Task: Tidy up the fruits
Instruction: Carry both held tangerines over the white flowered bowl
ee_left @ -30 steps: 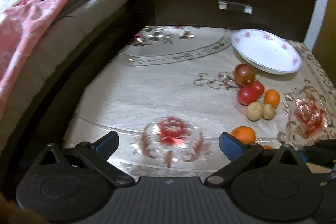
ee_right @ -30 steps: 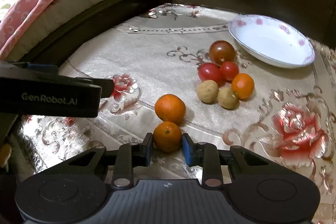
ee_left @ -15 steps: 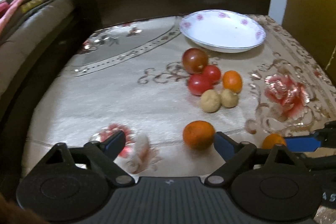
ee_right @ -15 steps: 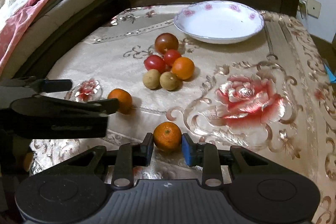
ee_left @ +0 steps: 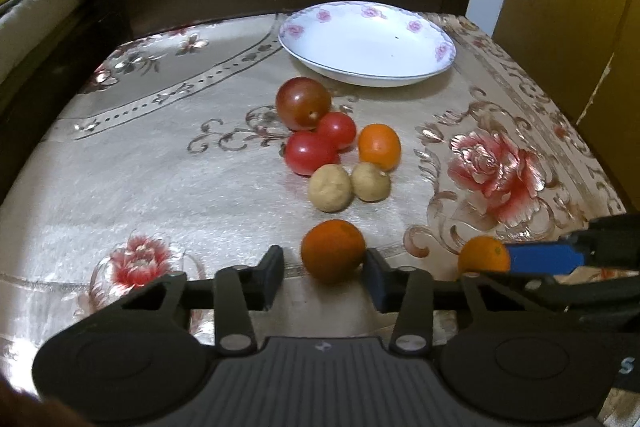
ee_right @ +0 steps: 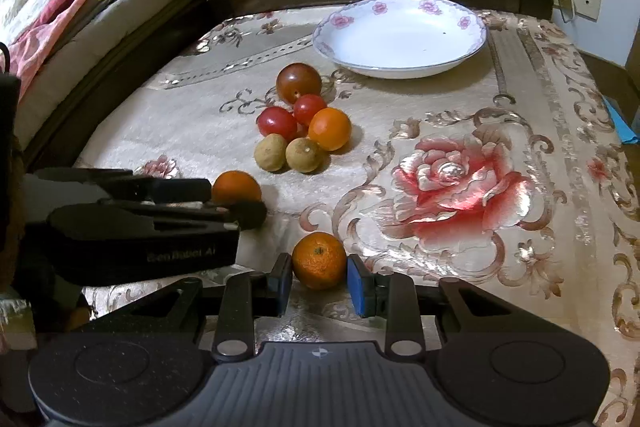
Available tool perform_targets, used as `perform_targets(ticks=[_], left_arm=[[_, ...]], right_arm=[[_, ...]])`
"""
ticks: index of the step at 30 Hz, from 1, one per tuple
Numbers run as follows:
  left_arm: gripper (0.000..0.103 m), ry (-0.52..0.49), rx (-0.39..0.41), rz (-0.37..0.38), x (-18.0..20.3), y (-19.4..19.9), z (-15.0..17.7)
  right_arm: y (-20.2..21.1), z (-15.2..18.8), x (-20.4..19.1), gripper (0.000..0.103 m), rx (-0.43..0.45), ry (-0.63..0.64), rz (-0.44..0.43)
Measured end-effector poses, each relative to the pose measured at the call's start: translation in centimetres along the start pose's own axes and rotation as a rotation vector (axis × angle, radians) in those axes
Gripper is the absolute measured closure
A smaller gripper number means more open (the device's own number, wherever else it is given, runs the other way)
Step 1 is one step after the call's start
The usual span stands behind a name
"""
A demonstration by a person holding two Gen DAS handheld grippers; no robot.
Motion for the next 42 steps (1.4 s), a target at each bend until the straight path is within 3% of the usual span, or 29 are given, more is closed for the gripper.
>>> perform_targets(ticks=[7,14,21,28,42], left_arm=[[0.062,0.014,-0.041,-0.013,-0.6,0.2,-0.2],[0.062,0.021,-0.030,0.041,-0.1,1.2,-2.0],[0.062,0.031,0.007,0.102,1.8,0.4,-7.0],[0.062,0.028,0.025,0.106,2.5,-3.0,-11.4],[0.062,-0.038,0.049,0.047,2.7,-6.6,-14.1]], right_arm=[[1.3,-0.9,1.3,0.080,0.024,-0.046,0.017],[2.8,-2.8,2.0,0.080,0.076,-0.046,0.030],[1.2,-5.7,3.8,0.079,0.086,-0.056,0.040],[-0.6,-9.4,6.2,0.080,0.120,-0.043,0.060],[-5.2,-12.2,9.4,0.079,0.105,-0.014,0.075]])
Point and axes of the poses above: each gripper's, at about its wrist camera, not at the fingertips, and y roughly against the way its jaws point, x to its right, z to its underside, the point moved 8 cm from there along -y, roughly the way its jaws point, and after that the axes turned 11 degrees about y, right-handed, at the moved point
